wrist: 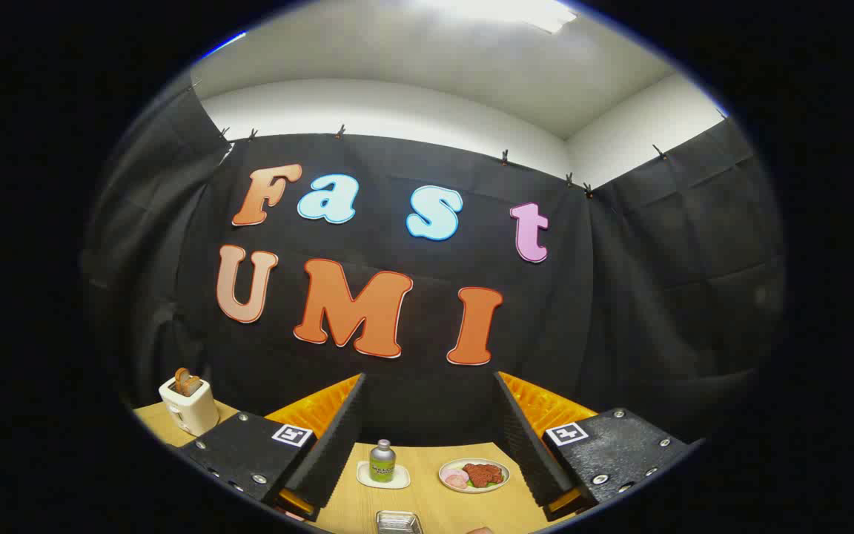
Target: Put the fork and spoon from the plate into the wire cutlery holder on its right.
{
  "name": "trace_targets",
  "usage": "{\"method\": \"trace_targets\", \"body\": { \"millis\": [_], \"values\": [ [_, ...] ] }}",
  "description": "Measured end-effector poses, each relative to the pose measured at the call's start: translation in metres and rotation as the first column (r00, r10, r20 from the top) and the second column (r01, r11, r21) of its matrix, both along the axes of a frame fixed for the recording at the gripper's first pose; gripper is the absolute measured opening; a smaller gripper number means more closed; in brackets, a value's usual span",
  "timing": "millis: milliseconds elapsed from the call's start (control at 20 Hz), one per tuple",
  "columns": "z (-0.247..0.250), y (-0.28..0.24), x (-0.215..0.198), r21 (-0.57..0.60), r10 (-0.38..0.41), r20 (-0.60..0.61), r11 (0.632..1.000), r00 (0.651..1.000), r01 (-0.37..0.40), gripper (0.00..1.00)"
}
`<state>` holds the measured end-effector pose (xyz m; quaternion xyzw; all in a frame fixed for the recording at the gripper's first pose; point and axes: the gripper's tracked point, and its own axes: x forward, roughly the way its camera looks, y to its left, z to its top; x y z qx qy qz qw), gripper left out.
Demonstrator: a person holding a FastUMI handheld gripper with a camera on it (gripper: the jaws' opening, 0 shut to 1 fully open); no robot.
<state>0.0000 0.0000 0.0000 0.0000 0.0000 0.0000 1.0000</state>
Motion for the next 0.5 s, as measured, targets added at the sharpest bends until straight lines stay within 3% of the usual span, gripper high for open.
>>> {"method": "trace_targets", "body": {
  "millis": [500],
  "values": [
    [-0.009,-0.014,0.001,0.022,-0.014,-0.022,1.0,1.0,0.014,0.98]
  ]
}}
